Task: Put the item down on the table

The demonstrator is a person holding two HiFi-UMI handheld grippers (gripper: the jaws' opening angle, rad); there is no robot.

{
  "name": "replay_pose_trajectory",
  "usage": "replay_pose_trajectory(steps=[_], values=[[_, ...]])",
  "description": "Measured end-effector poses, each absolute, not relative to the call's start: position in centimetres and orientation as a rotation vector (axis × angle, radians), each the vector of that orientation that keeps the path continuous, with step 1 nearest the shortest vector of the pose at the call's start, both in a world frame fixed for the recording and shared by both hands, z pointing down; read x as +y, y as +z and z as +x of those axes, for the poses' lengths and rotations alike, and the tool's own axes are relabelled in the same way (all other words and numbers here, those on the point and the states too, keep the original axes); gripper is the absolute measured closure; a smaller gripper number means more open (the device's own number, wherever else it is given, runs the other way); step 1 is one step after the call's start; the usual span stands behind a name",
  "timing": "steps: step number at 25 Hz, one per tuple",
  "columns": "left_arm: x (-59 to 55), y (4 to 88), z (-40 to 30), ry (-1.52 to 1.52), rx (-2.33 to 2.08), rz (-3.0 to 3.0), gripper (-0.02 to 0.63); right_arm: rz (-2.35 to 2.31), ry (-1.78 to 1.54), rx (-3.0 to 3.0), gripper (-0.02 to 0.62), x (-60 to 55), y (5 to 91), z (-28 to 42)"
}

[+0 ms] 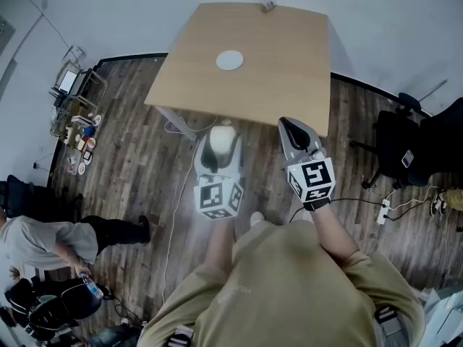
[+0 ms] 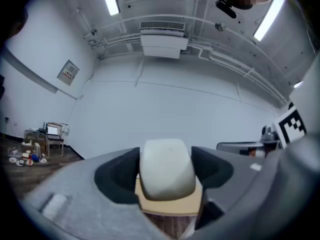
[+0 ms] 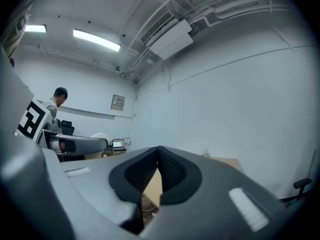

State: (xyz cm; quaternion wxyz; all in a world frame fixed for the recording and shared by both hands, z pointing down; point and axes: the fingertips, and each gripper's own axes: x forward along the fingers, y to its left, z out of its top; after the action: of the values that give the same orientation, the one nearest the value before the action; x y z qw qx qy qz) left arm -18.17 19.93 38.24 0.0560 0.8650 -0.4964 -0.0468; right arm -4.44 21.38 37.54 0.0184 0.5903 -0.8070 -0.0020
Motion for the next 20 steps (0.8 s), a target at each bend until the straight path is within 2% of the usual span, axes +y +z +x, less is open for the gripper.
replay_pose_trajectory(steps=[12,20], values=[[18.5,39.9,-22.9,-0.156,-1.467,2.603,0.284,1.812,0.053,-2.48,0.588,19.5,40.0,-10.6],[14.1,40.3,-23.1,-0.167,-1.581,2.549,0.284,1.789,0.144,-2.521,0.588,13.4,41.6,-9.1]])
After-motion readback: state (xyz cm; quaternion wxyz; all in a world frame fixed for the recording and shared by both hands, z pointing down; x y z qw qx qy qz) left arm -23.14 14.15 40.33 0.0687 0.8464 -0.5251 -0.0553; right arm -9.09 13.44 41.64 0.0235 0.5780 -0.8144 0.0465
